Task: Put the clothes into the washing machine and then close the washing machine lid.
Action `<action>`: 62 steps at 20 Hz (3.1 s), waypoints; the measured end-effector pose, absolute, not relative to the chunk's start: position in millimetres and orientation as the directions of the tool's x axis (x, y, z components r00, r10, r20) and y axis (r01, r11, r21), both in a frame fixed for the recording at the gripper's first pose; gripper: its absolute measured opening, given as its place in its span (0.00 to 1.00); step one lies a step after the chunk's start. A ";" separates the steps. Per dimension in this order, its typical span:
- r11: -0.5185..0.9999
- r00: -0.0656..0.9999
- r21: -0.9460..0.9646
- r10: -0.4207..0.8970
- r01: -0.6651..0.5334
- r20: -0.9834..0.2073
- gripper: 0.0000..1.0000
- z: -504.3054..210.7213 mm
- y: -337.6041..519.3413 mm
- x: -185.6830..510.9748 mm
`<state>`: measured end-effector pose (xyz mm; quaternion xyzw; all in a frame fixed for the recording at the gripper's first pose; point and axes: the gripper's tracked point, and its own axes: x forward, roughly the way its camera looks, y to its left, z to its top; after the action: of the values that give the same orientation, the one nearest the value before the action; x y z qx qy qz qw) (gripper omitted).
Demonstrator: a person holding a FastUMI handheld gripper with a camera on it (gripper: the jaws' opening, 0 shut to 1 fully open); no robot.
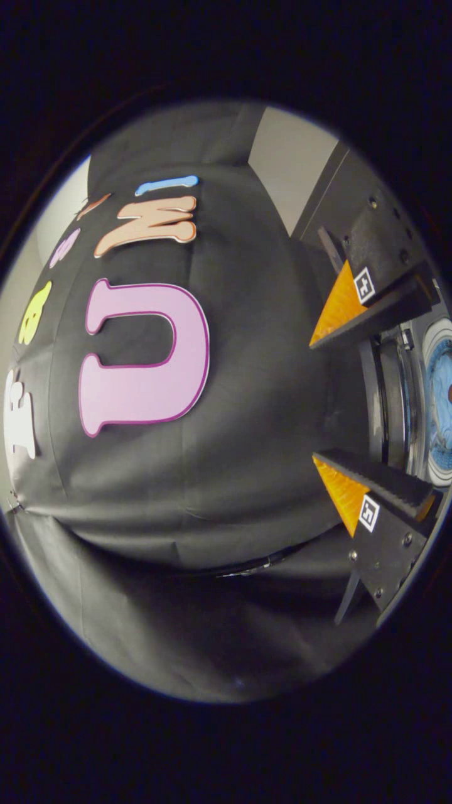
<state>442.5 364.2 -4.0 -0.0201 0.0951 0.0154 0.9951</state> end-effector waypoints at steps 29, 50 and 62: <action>0.999 0.982 -0.048 -0.001 -0.008 -0.188 0.94 -21.3 348.9 371.0; 0.993 0.964 -0.038 0.102 -0.114 -0.244 0.96 -80.4 350.5 243.1; 0.986 0.975 -0.036 0.153 -0.161 -0.162 0.95 -64.8 300.2 146.0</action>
<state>146.0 300.2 -64.8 -0.0245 0.0796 0.0792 0.9934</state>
